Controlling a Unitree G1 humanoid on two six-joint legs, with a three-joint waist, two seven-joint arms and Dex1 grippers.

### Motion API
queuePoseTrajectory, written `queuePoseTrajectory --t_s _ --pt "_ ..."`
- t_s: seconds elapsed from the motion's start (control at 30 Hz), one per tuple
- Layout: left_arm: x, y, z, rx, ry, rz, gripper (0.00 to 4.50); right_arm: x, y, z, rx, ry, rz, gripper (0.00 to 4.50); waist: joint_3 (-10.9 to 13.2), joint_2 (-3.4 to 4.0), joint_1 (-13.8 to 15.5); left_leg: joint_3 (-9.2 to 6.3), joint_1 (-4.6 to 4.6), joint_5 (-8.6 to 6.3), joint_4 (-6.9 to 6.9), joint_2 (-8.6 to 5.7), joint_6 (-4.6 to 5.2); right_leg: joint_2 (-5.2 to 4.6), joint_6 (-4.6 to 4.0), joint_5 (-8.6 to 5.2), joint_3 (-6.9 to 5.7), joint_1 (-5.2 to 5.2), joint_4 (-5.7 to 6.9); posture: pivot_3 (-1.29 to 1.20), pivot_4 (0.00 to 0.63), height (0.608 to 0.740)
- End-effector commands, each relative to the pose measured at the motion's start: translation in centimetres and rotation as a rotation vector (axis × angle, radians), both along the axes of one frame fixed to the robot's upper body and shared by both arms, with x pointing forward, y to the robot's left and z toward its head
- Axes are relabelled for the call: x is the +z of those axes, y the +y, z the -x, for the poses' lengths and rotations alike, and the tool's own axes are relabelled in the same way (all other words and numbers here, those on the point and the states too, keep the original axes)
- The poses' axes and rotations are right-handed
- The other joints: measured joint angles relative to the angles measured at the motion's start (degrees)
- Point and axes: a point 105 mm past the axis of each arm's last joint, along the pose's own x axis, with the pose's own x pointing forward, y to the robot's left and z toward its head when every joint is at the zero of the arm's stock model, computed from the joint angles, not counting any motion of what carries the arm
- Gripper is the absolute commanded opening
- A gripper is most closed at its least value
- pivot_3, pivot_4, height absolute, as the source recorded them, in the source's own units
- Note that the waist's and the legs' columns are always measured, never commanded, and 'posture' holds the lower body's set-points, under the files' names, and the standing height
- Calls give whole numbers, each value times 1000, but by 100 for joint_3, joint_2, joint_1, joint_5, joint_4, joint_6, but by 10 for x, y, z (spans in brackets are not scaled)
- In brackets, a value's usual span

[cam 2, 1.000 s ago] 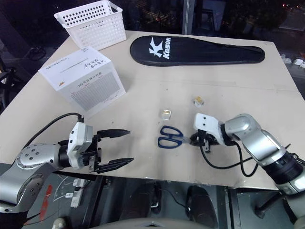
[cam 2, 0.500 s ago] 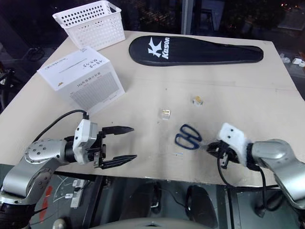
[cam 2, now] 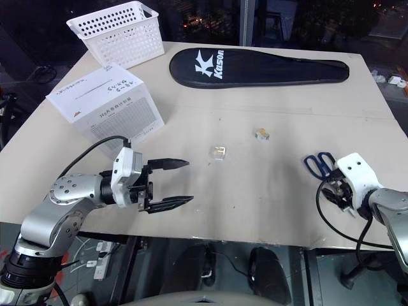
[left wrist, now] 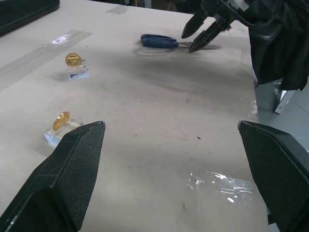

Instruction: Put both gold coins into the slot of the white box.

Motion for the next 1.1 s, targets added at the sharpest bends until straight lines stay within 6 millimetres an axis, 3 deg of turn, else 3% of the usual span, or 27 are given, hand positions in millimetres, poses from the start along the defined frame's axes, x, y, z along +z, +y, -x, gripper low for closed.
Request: queuePoseTrajectory --t_s 0.03,0.13,0.2,0.23,0.27,0.43,0.53,0.7,0.8,0.9,1.1 --pt "12 -3 -3 38 -16 52 4500 34 7 -6 23 -174 -50 4422 0 0 7 0 -1 0 0 -2 0 -1 1 0 0 1 -2 0 150 740" --pt "22 -5 -9 99 -13 105 4500 49 53 -17 126 -248 -273 4422 3 -3 -12 -4 0 0 6 2 1 2 4 1 -1 6 -4 0 150 740" --pt "24 -4 -12 122 -11 109 4500 49 65 -27 131 -249 -324 4422 2 -3 -30 -5 3 0 9 8 0 6 4 1 -1 6 2 0 150 740" --pt "25 -4 -13 134 -10 115 4500 50 71 -37 137 -259 -318 3862 2 0 -27 -5 7 0 10 10 0 7 3 1 -1 8 5 0 150 740" --pt "25 -3 -14 141 -8 118 4500 50 78 -46 152 -266 -305 3592 2 0 -26 -3 7 0 10 8 0 6 2 1 0 7 9 0 150 740" --pt "25 -2 -14 161 -20 119 4500 49 104 -89 169 -269 -315 3592 2 0 -39 2 3 1 10 0 0 5 -1 2 3 1 15 0 150 740" --pt "26 1 -14 175 -28 121 4500 52 115 -105 183 -262 -341 3592 3 1 -6 -1 0 2 9 -6 0 6 -14 17 2 1 18 0 150 740" --pt "23 6 -11 205 -23 120 4500 54 128 -117 227 -251 -363 2056 3 1 -9 2 -2 1 8 -7 0 4 -10 19 4 1 14 0 150 740" --pt "22 9 -8 227 -18 127 4500 54 133 -117 251 -231 -374 2056 4 2 -14 0 -1 1 8 -5 0 4 -11 19 2 1 16 0 150 740" --pt "18 12 -5 236 -19 114 4500 54 136 -119 268 -224 -370 1373 4 3 -17 -1 -1 1 7 -4 0 5 -15 17 1 0 18 0 150 740" --pt "16 14 -4 240 -21 105 4500 50 138 -125 272 -214 -360 1373 5 4 -27 1 0 1 7 -4 -1 4 -19 15 2 0 17 0 150 740"
